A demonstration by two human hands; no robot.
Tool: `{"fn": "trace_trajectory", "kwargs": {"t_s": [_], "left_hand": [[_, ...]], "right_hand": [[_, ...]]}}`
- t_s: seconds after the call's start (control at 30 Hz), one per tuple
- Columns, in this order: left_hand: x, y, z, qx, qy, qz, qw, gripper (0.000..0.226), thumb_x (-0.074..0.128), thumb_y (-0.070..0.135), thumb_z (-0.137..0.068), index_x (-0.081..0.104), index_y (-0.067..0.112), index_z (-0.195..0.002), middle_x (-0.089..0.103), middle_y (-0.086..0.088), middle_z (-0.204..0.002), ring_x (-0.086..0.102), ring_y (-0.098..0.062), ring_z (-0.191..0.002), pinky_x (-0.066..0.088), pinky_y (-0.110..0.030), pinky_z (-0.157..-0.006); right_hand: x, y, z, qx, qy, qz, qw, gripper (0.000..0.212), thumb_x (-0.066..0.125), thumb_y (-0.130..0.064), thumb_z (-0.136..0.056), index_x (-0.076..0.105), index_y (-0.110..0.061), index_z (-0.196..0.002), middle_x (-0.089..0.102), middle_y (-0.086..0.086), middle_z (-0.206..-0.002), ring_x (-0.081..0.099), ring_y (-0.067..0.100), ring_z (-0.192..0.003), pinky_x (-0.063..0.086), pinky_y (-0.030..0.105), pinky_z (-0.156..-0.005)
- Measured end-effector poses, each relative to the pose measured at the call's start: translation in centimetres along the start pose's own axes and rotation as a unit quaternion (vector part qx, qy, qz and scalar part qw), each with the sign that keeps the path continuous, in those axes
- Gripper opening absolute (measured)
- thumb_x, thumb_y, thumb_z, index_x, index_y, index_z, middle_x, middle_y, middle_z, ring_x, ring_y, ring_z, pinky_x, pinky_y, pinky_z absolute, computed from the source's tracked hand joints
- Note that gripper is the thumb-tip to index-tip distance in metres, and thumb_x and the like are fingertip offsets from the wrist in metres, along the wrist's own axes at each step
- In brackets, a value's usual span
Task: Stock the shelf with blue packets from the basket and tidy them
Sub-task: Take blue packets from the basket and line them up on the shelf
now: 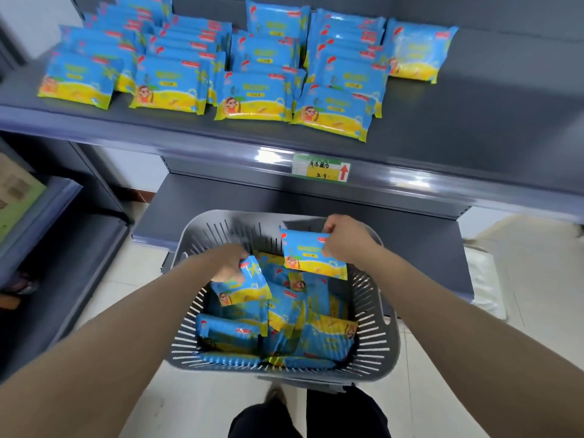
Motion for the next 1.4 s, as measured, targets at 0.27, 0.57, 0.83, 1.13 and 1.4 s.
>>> {"fn": "trace_trajectory", "kwargs": {"t_s": [0.27, 0.57, 0.83, 1.13, 1.4], "left_hand": [[-11.2, 8.0, 5.4, 0.106, 0.093, 0.040, 0.989, 0.025, 0.054, 0.035, -0.091, 0.038, 0.015, -0.091, 0.049, 0.001, -0.079, 0.048, -0.019, -0.071, 0.036, -0.030, -0.061], [-19.2, 15.4, 7.0, 0.166, -0.071, 0.531, 0.828, 0.017, 0.059, 0.013, -0.085, 0.064, 0.010, -0.101, 0.072, -0.007, -0.096, 0.070, -0.019, -0.083, 0.055, -0.038, -0.077], [-25.4, 21.8, 4.3, 0.185, 0.149, 0.341, 0.910, 0.017, 0.071, 0.005, -0.077, 0.069, 0.011, -0.093, 0.071, -0.004, -0.090, 0.066, -0.016, -0.075, 0.054, -0.026, -0.063], [-27.8, 29.0, -1.4, 0.242, 0.223, 0.102, 0.939, 0.019, 0.065, 0.011, -0.083, 0.065, 0.013, -0.102, 0.060, 0.000, -0.091, 0.051, -0.011, -0.075, 0.042, -0.024, -0.067], [-29.3, 31.4, -6.1, 0.202, 0.250, -0.015, 0.947, 0.022, 0.063, 0.018, -0.084, 0.064, 0.016, -0.106, 0.063, -0.003, -0.101, 0.057, -0.021, -0.093, 0.049, -0.035, -0.080]], "right_hand": [[-12.6, -3.4, 3.7, -0.062, 0.157, -0.062, 0.984, 0.016, 0.059, -0.002, -0.077, 0.054, -0.010, -0.091, 0.047, -0.003, -0.080, 0.048, 0.018, -0.073, 0.040, 0.027, -0.059], [-25.2, -1.4, 3.8, -0.040, 0.336, -0.113, 0.934, 0.034, 0.054, -0.001, -0.080, 0.060, -0.013, -0.111, 0.062, 0.013, -0.112, 0.059, 0.032, -0.101, 0.049, 0.035, -0.082], [-30.4, 3.2, -0.2, -0.019, 0.358, -0.126, 0.925, 0.033, 0.053, 0.002, -0.080, 0.060, -0.013, -0.109, 0.062, 0.011, -0.105, 0.058, 0.026, -0.087, 0.052, 0.036, -0.075], [-33.4, 8.3, -8.9, -0.025, 0.292, -0.130, 0.947, 0.025, 0.059, -0.005, -0.084, 0.061, -0.011, -0.108, 0.061, 0.008, -0.098, 0.057, 0.022, -0.083, 0.043, 0.027, -0.068], [-33.8, 9.2, -16.1, -0.062, 0.189, -0.207, 0.958, 0.031, 0.064, -0.011, -0.086, 0.062, -0.009, -0.117, 0.063, 0.012, -0.116, 0.062, 0.025, -0.101, 0.052, 0.039, -0.090]]}}
Point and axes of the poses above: each hand's wrist, its own z-axis away from the middle knuckle, its own x-axis out of the palm, y = z × x, the point moved 3 cm from there along -z, towards the middle knuckle
